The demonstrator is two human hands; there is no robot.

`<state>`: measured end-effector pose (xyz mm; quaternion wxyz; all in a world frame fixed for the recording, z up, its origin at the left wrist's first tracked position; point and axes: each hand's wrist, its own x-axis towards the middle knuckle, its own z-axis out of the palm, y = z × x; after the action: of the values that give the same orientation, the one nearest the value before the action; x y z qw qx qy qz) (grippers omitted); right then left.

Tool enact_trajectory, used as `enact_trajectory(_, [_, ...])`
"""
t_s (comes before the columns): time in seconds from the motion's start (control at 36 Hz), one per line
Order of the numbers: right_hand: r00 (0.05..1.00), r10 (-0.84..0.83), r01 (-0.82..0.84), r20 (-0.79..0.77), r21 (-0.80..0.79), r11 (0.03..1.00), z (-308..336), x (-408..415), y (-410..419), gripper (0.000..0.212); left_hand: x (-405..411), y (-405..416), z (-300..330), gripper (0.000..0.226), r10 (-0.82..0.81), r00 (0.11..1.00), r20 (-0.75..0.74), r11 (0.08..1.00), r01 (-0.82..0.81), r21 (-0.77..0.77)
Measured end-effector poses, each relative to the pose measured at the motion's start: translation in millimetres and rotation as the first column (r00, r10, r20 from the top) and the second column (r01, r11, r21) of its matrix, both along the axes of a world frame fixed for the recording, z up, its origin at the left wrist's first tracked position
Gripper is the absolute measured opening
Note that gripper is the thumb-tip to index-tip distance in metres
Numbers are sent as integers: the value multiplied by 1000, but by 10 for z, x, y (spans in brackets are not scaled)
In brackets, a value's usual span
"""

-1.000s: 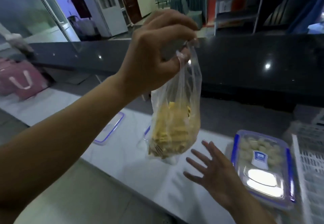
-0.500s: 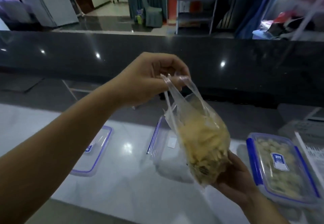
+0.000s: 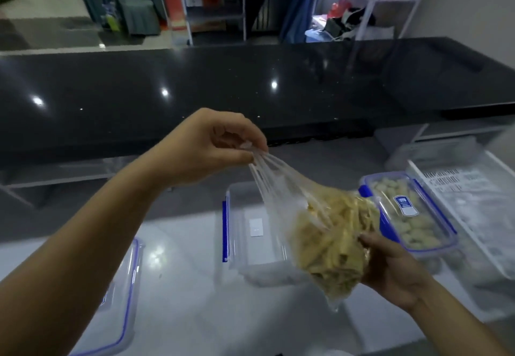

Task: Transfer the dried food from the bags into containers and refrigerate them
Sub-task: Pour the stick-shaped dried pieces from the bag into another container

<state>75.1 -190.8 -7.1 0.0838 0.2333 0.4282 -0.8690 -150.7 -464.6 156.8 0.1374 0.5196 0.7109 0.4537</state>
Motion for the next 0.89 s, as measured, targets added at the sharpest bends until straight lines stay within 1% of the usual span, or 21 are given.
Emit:
enact_trajectory(0.06, [999,-40,39,32,39,998,11,28,7,69,-43,-29,-202,25,43,998,42,998,-45,42])
enact_trajectory(0.11, [995,-76,69,62,106,992,38,8,8,65,-98,-60,-443,25,97,991,91,993,-103,60])
enact_trajectory(0.17, [990,-106,85,98,198,977,43,-19,28,52,-118,-86,-706,28,156,978,137,984,-166,70])
enact_trajectory(0.22, [980,-145,105,137,262,959,45,-31,44,38,-77,-99,-958,35,212,953,217,969,-234,81])
enact_trajectory(0.28, [964,-191,131,184,299,945,40,-52,55,41,-12,-120,-1167,42,262,920,292,950,-299,88])
enact_trajectory(0.33, [953,-220,138,208,347,928,38,-103,54,48,41,-151,-1329,44,314,895,317,931,-356,84])
enact_trajectory(0.42, [946,-234,126,224,413,902,58,-200,67,47,98,-204,-1493,45,382,840,386,893,-443,81])
enact_trajectory(0.53, [951,-218,101,221,444,890,145,-298,109,45,164,-299,-1592,45,407,791,457,859,-502,104])
enact_trajectory(0.58, [958,-182,59,223,468,882,182,-338,127,44,168,-352,-1625,42,420,787,452,855,-510,94])
enact_trajectory(0.67, [960,-143,-5,240,527,850,207,-408,123,46,162,-415,-1655,38,453,794,405,858,-512,44])
enact_trajectory(0.78, [962,-152,2,226,555,832,222,-482,129,54,159,-449,-1647,38,474,791,387,838,-540,75])
enact_trajectory(0.83, [959,-167,9,229,565,825,230,-515,110,51,168,-444,-1636,32,490,804,336,845,-533,44])
enact_trajectory(0.89, [954,-182,10,238,583,812,245,-538,94,47,189,-445,-1633,28,505,827,247,853,-522,6])
